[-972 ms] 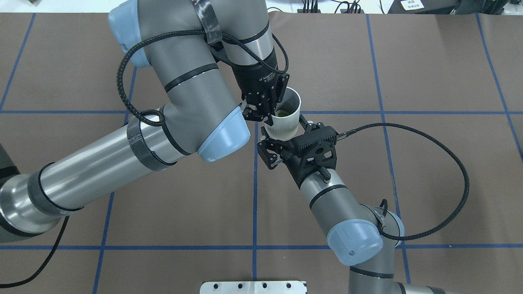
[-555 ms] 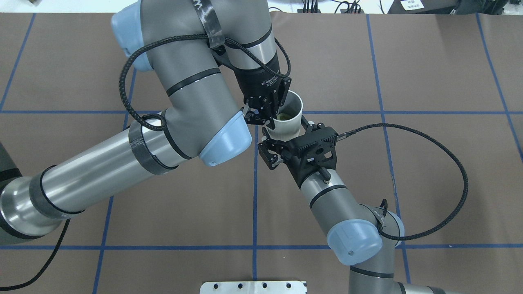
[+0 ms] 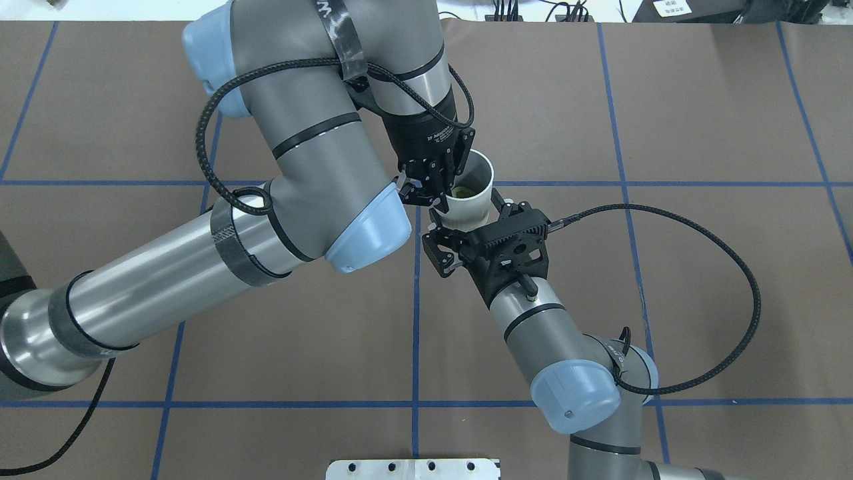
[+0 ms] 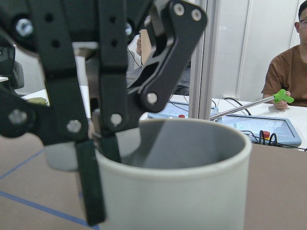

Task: Left arm hands cup to right arm to dump lemon

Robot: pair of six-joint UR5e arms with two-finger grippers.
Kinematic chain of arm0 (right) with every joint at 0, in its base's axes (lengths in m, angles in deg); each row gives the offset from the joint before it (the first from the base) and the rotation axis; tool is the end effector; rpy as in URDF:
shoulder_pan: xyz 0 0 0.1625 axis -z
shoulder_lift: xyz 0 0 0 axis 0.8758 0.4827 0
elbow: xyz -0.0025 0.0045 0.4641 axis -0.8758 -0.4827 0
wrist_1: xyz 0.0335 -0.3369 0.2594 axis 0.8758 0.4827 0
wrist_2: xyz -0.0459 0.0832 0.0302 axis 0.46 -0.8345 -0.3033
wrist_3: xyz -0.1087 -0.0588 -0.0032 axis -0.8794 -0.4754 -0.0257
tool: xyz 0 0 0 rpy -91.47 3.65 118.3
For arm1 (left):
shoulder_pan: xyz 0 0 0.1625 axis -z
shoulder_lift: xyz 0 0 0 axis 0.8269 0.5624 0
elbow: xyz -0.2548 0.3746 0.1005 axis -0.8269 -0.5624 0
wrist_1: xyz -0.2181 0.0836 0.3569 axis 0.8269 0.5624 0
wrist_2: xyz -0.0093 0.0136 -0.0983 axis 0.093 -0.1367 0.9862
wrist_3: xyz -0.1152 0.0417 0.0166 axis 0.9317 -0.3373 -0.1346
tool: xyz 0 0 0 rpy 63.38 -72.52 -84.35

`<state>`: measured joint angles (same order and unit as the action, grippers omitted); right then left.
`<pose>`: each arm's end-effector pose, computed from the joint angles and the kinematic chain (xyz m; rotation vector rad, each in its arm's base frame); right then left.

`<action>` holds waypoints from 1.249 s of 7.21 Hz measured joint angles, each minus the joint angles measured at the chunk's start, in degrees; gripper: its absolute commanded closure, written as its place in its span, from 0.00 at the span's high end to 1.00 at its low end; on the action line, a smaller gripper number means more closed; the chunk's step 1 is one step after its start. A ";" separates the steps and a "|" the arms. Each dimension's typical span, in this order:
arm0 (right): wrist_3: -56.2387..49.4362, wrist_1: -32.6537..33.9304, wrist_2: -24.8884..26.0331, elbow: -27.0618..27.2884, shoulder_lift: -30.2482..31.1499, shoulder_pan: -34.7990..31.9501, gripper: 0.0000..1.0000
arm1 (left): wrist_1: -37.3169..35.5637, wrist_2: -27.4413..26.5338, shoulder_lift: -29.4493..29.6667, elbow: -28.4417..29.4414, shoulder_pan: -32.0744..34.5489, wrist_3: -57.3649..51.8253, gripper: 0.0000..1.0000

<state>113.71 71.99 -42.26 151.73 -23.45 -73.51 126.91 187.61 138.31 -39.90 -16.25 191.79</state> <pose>-0.5466 -0.3523 0.2608 1.2483 -0.8723 0.1867 0.5415 -0.5102 0.0322 -0.6023 0.8567 -0.6835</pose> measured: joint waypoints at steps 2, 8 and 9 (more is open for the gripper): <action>0.03 0.00 0.02 -0.01 0.00 0.19 0.98 | -0.04 0.00 0.00 -0.04 -0.02 0.02 0.00; 0.07 0.00 0.03 -0.01 0.00 0.32 0.89 | -0.05 0.04 0.00 -0.39 -0.41 0.02 0.00; 0.07 0.00 0.03 -0.01 0.00 0.31 0.70 | -0.06 0.04 -0.02 -0.41 -0.41 0.02 0.26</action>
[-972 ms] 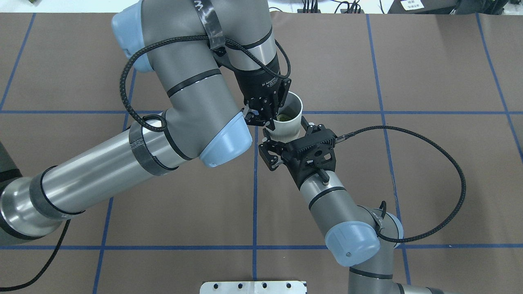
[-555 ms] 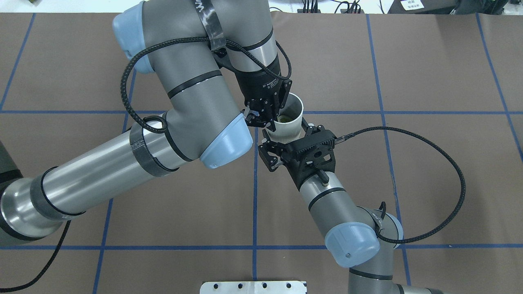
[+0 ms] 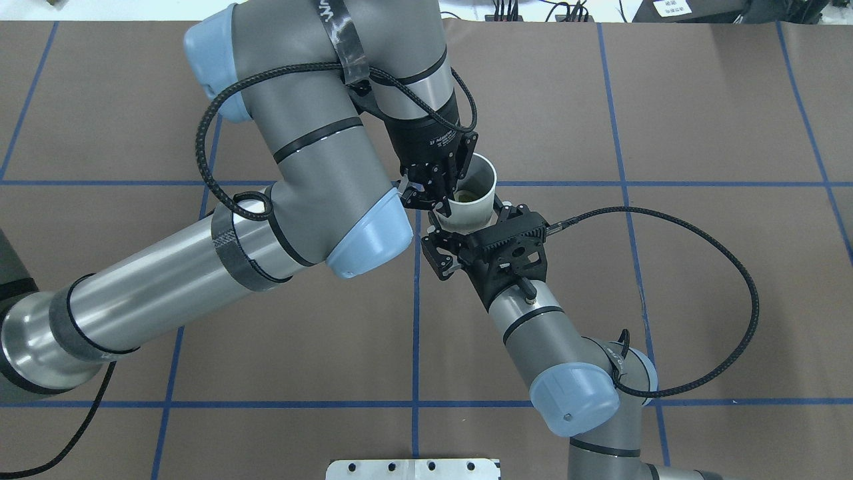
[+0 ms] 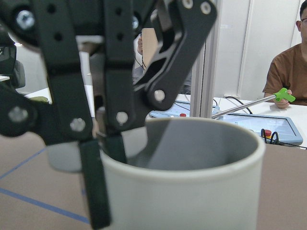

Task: Left arm hands cup to right arm to dump lemon

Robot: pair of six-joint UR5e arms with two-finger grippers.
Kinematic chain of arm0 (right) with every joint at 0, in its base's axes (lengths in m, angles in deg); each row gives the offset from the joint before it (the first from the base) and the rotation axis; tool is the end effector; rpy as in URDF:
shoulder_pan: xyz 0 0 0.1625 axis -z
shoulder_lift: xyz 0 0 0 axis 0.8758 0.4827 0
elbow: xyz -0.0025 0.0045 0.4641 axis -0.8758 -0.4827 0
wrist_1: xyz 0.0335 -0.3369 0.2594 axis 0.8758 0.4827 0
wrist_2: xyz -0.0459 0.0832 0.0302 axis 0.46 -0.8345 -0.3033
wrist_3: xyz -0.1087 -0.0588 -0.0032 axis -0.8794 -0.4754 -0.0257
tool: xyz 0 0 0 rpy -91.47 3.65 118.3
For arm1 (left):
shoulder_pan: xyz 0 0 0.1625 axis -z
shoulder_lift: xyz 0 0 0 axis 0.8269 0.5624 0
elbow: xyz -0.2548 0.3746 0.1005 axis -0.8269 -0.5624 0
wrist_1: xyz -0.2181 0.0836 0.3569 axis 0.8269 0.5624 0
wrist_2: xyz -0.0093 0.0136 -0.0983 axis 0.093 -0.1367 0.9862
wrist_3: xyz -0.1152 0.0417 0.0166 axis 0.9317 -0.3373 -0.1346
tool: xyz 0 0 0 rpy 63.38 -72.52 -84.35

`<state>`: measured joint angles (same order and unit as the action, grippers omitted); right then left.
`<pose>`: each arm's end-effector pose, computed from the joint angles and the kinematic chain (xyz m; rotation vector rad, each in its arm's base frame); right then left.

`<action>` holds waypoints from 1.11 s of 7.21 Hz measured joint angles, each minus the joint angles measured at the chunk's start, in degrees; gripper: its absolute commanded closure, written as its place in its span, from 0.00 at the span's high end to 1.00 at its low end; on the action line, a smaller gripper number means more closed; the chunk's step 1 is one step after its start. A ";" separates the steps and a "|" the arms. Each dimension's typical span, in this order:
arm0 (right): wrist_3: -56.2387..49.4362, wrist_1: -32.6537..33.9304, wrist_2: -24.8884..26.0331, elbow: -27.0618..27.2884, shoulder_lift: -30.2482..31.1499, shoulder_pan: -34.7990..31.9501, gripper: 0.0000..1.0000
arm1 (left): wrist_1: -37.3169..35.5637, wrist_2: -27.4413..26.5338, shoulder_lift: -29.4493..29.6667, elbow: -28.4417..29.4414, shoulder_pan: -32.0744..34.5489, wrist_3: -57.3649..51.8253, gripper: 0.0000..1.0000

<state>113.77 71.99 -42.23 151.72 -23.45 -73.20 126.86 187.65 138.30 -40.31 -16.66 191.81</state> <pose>-0.5485 -0.3494 0.2609 1.2456 -0.8758 0.1835 0.5431 -0.5046 0.0300 -0.6043 0.8596 -0.6740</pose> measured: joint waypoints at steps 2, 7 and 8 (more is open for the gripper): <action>0.08 -0.06 -0.06 0.05 0.00 -0.01 0.57 | 0.00 0.00 -0.30 -0.27 0.00 0.00 1.00; -0.32 -2.86 -0.25 0.32 0.48 -0.32 0.55 | -0.23 0.00 -3.21 -8.65 5.85 -0.37 1.00; -0.38 -4.82 -0.29 0.35 0.98 -0.72 0.55 | -0.18 -0.04 -3.76 -9.13 7.56 -0.81 1.00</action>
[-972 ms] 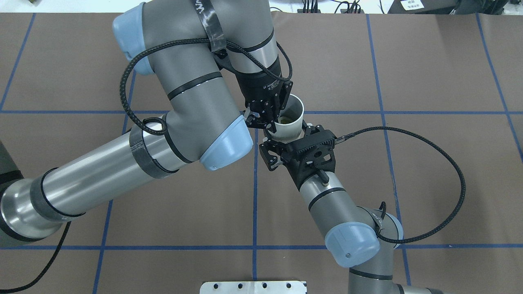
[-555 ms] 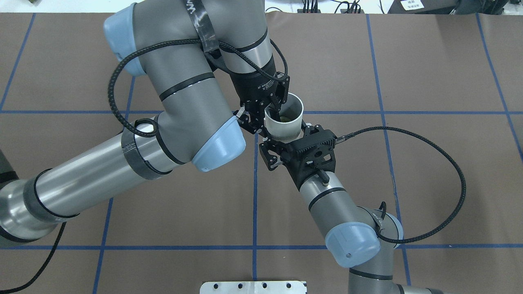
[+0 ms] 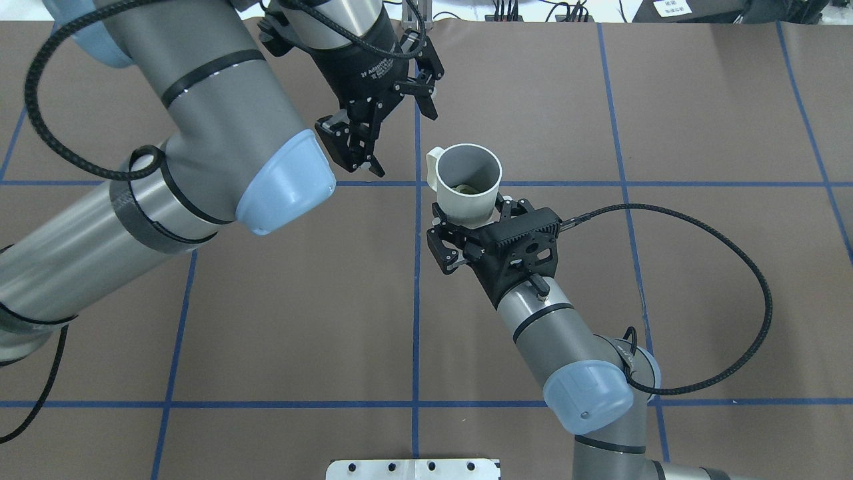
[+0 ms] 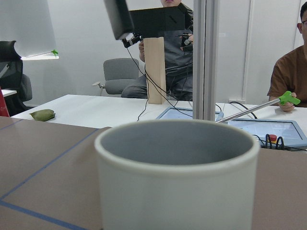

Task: Left arm hands cup to right arm to dump lemon

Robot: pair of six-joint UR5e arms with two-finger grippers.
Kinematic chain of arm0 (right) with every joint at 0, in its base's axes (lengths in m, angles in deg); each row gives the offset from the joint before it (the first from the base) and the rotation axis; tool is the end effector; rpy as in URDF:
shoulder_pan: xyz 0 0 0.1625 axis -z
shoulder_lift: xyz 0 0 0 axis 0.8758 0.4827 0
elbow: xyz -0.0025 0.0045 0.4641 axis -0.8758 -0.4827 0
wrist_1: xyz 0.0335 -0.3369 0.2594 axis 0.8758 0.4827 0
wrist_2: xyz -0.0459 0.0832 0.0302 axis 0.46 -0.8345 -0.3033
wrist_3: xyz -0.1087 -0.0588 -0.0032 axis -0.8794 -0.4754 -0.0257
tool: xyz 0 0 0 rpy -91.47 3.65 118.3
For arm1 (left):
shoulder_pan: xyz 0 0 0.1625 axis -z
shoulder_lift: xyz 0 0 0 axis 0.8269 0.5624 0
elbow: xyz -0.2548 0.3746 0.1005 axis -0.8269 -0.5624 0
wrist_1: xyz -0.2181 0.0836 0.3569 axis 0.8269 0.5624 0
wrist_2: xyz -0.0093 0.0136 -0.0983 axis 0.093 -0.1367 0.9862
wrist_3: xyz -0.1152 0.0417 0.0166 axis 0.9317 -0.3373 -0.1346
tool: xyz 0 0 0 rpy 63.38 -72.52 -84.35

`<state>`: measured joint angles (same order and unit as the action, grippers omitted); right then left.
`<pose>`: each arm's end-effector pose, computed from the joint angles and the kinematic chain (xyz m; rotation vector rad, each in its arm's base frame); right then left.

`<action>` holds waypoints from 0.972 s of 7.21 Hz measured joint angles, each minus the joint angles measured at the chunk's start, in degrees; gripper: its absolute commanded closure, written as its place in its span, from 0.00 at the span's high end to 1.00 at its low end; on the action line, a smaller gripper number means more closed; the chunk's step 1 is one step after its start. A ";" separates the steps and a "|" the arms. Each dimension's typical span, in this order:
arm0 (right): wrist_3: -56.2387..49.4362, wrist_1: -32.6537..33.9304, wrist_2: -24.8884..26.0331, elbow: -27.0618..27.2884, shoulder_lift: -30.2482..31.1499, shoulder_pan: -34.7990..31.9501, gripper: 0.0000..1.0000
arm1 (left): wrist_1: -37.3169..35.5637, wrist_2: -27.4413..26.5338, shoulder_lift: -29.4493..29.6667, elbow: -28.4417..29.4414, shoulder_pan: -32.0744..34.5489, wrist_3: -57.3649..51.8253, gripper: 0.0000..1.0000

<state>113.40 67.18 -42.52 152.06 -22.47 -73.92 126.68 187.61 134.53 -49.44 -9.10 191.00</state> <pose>-0.5332 -0.3534 0.2616 1.2661 -0.9312 0.2235 0.4372 -0.5349 0.0269 -0.5120 0.9876 -0.7349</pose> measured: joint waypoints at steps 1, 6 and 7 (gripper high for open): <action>0.00 -0.99 -0.01 0.06 0.95 -1.08 0.56 | 0.08 -0.41 -0.47 -0.11 1.13 -0.26 1.00; 0.89 -1.74 -2.52 3.44 12.72 -9.04 0.56 | 0.32 -2.56 -1.83 0.62 1.36 -1.90 1.00; 1.02 -2.90 -2.87 3.96 15.13 -10.13 0.50 | 0.34 -2.65 -1.95 0.65 1.34 -2.11 1.00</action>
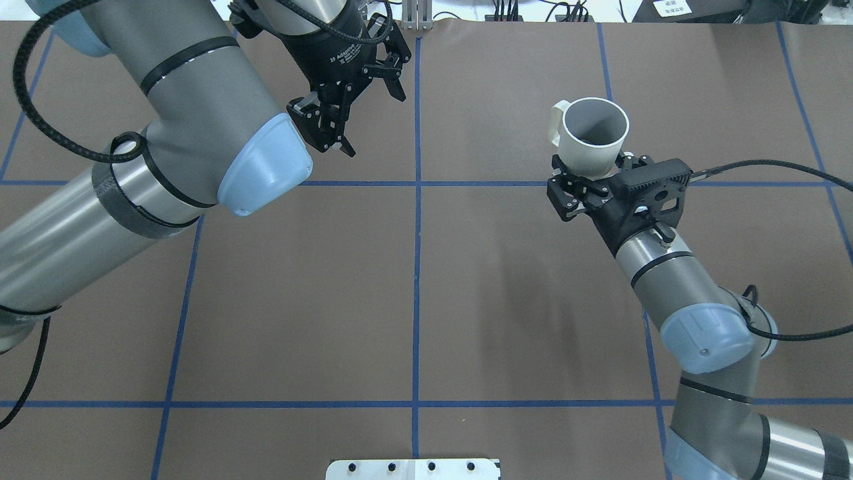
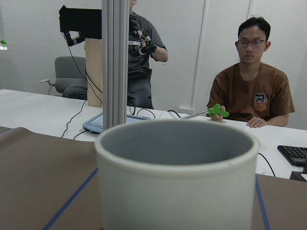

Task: Left arm hands cup to right arm to dump lemon

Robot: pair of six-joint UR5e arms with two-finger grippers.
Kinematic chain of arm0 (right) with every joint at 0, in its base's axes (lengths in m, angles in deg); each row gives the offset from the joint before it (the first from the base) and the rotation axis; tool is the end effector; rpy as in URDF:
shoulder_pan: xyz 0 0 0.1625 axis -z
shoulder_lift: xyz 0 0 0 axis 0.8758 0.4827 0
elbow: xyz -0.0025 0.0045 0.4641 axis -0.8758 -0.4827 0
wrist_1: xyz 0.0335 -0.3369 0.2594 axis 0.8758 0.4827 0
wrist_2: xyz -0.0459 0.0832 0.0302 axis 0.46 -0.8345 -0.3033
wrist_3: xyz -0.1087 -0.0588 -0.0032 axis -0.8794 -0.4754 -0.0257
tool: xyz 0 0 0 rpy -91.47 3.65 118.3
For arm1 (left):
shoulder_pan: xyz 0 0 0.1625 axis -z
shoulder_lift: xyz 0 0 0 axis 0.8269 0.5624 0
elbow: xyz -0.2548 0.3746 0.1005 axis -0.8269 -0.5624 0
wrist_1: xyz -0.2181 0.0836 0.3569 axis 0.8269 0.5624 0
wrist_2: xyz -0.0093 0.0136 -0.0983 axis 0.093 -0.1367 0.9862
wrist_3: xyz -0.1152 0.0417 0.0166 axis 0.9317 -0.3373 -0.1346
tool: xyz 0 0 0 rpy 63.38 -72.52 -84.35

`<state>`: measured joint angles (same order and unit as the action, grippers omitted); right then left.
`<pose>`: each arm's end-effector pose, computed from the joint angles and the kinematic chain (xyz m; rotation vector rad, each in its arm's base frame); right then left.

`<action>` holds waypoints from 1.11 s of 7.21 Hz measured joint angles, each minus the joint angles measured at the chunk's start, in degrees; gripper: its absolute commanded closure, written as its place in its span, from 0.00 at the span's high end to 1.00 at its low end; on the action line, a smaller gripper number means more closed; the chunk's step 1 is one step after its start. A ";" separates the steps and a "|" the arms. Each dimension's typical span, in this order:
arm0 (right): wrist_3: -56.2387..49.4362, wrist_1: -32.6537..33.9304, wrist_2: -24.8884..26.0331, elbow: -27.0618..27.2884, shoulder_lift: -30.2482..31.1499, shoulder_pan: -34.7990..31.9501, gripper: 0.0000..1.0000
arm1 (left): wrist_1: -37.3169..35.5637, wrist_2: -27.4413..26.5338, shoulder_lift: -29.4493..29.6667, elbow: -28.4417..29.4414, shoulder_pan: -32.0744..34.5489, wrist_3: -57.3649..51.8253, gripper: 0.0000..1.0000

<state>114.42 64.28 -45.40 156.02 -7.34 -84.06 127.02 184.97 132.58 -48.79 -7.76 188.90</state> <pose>-0.4074 -0.4138 0.3769 1.2748 -0.7380 0.2686 0.4290 -0.5562 0.0558 -0.4535 0.9634 -0.7674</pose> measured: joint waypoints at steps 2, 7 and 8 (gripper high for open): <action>0.15 -7.35 -0.18 0.10 5.77 -1.04 0.38 | 0.01 -0.24 -0.12 0.09 -0.03 -0.35 1.00; 7.06 -19.86 0.07 -2.06 18.94 -2.46 0.21 | 0.01 -0.46 -0.09 0.06 -0.20 -0.41 1.00; 9.53 -27.38 0.07 -6.37 20.80 -2.68 0.21 | 0.01 -0.56 -0.08 0.04 -0.24 -0.37 1.00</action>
<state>123.95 36.90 -45.33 149.65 13.46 -86.74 127.03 184.40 132.50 -48.74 -8.01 188.53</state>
